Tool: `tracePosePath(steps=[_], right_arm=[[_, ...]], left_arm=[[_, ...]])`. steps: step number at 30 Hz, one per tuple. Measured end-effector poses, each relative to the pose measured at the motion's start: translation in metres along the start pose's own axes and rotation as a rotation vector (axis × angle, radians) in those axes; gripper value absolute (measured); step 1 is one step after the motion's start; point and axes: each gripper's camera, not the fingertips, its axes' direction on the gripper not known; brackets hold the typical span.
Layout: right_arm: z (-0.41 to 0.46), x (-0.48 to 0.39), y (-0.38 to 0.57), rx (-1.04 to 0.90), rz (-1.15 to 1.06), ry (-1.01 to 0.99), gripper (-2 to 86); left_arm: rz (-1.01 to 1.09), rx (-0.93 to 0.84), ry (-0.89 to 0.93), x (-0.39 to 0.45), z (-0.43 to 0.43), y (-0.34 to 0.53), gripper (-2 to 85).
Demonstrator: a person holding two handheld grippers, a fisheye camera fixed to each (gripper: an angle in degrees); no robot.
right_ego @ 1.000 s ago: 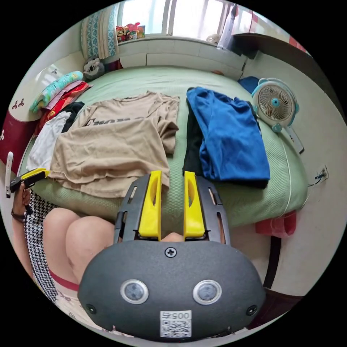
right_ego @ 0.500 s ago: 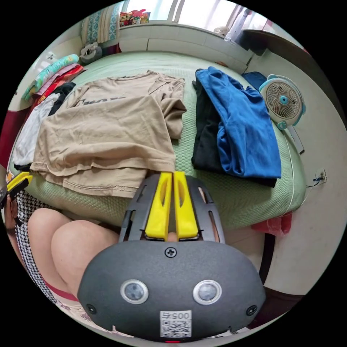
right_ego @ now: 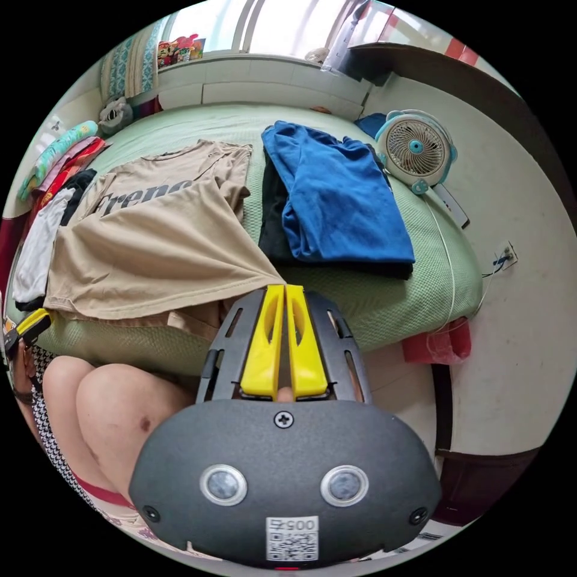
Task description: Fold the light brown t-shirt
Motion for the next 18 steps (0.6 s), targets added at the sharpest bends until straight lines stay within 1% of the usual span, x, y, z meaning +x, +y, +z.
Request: tracePosePath(steps=[4,18], right_arm=[[0.007,-0.004,-0.001,-0.016,-0.015,0.010,-1.5],[0.022,-0.011,-0.003,-0.055,-0.032,-0.002,-1.4]], left_arm=[[0.009,-0.006,0.022,0.003,0.001,-0.002,10.4],[0.006,-0.002,-0.025,0.012,-0.002,-0.002,9.2]])
